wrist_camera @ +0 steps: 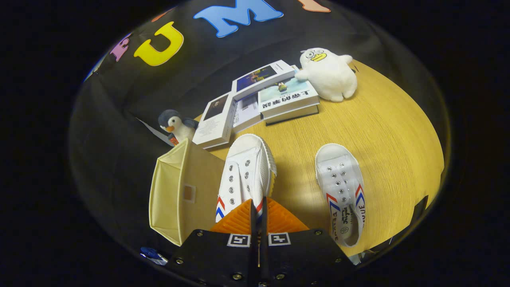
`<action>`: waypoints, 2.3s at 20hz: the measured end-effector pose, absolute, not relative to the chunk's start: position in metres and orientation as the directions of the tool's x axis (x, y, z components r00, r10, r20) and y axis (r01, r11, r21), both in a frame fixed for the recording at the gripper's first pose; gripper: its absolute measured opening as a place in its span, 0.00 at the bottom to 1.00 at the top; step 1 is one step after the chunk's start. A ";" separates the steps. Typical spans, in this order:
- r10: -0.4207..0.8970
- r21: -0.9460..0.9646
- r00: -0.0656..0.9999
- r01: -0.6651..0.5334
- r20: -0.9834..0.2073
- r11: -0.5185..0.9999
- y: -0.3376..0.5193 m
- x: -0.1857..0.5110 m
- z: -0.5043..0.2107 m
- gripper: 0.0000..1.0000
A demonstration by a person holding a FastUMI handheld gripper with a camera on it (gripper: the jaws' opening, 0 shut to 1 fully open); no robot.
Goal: Open the storage box then place both shoes into the box .Put the left shoe in first, then the right shoe, with the right side of both shoes facing outward in a uniform manner.
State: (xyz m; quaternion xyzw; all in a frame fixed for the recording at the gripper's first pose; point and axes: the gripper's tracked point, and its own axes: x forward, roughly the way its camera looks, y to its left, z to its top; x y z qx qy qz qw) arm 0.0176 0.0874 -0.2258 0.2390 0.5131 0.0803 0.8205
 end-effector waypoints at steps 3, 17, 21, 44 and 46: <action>0.402 0.494 0.485 0.072 -0.777 0.866 0.105 0.027 -0.200 0.02; 0.482 0.528 0.477 -0.042 -0.735 0.848 0.222 0.050 -0.173 0.02; 0.487 0.522 0.449 -0.053 -0.749 0.851 0.254 0.047 -0.187 0.02; 0.407 0.428 0.316 -0.004 -0.857 0.904 0.345 0.030 -0.286 0.02; 0.406 0.418 0.288 -0.020 -0.868 0.908 0.350 0.026 -0.294 0.02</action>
